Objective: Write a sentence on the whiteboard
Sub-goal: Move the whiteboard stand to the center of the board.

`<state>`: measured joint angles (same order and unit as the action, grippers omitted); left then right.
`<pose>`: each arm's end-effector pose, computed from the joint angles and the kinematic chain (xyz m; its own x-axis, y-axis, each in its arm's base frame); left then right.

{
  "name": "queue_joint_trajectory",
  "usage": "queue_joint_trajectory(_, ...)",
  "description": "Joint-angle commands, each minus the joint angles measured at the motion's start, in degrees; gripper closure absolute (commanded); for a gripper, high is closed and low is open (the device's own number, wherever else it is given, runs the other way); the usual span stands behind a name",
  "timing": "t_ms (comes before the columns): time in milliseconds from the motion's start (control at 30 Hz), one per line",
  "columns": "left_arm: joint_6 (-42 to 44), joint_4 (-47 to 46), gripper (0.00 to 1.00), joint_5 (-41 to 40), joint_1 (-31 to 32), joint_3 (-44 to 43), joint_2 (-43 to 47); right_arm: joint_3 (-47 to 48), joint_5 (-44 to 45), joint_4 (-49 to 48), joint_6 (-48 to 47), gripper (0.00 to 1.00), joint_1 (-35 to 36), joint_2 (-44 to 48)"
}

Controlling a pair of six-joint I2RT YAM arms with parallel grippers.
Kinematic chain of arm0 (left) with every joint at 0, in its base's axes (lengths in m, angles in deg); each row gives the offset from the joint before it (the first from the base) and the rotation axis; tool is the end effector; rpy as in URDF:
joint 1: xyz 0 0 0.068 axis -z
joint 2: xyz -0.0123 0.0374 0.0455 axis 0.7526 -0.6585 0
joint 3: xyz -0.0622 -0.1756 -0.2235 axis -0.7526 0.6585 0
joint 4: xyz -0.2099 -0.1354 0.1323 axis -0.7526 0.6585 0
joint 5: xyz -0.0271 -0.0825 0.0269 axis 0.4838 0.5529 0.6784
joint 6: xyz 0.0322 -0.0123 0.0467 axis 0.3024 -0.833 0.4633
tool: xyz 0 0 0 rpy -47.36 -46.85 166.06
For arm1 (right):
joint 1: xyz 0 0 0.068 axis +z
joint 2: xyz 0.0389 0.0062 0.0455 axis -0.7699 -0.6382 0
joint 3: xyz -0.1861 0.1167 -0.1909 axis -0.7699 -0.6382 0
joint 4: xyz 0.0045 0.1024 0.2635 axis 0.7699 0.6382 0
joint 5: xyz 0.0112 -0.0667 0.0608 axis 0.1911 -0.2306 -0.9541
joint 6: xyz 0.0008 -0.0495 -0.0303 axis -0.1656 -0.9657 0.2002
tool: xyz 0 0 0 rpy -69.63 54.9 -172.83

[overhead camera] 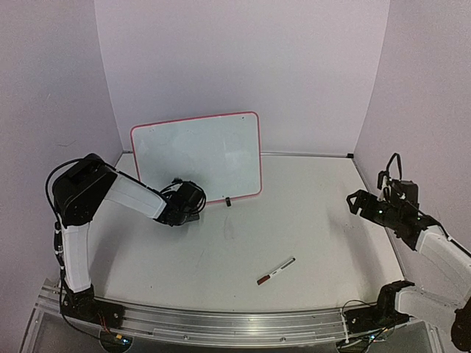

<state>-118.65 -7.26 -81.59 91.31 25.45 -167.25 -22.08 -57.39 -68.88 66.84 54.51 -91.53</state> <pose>0.3175 -0.2622 0.1005 -0.6672 -0.1991 -0.7177 -0.1538 0.9797 -0.1288 0.2079 0.0218 0.2384 -0.5039 0.3068 -0.8074 -0.0433 0.9246 0.3784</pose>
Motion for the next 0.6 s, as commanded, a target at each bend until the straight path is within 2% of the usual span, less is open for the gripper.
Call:
queue_joint_trajectory(0, -6.5, 4.3, 1.0, 4.2, 6.5, -0.5, 2.5, 0.9, -0.9, -0.9, 1.0, 0.05, 1.1, -0.5)
queue_joint_trajectory(367, -17.0, 13.4, 1.0, 1.8, 17.9, -5.6, 0.7, 1.0, 2.1, -1.2, 1.9, 0.07, 5.8, -1.8)
queue_joint_trajectory(567, -18.7, 14.3, 1.0, 1.5, 20.5, -5.6, 0.5, 0.9, 3.9, -1.8, 2.4, 0.07, 8.3, -3.2)
